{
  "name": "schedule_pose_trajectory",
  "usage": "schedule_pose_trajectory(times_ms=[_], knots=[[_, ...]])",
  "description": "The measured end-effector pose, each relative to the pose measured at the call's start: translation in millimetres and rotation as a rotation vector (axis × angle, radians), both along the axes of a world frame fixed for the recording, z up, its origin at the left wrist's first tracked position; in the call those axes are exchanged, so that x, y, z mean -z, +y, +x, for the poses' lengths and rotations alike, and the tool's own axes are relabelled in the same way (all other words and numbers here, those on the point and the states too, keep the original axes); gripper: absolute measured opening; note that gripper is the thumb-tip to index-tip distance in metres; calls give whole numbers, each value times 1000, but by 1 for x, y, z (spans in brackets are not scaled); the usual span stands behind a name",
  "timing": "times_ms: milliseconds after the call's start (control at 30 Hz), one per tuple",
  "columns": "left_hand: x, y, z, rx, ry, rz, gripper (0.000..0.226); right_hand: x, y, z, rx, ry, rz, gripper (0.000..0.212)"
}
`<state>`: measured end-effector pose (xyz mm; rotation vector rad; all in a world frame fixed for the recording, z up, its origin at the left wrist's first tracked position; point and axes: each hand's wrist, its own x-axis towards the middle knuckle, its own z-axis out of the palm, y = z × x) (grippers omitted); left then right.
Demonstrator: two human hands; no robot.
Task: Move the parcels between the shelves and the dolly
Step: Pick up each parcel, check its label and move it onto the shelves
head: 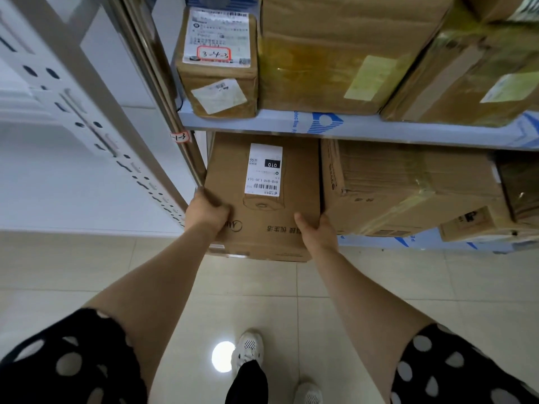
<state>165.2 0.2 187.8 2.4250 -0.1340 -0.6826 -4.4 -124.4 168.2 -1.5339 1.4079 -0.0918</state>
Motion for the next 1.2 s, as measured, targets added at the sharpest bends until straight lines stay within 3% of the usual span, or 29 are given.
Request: schedule_pose_trajectory(times_ms=[133, 200, 300, 533, 767, 900, 1200], knots=[[1, 7, -11, -59, 115, 58, 87, 8, 5, -12, -48, 81, 31, 91], [1, 19, -24, -50, 158, 122, 95, 11, 16, -25, -43, 120, 54, 101], [-3, 42, -50, -8, 199, 194, 84, 13, 29, -50, -42, 133, 98, 99], [-31, 100, -152, -133, 300, 118, 63, 0, 73, -138, -142, 108, 196, 79], [-85, 182, -244, -228, 325, 176, 63, -35, 128, -198, -324, 85, 238, 57], [-115, 244, -265, -324, 259, 212, 54, -52, 171, -179, -474, 85, 220, 66], [-148, 398, -234, -686, 159, 143, 52, -84, 304, -62, -833, 12, 189, 61]])
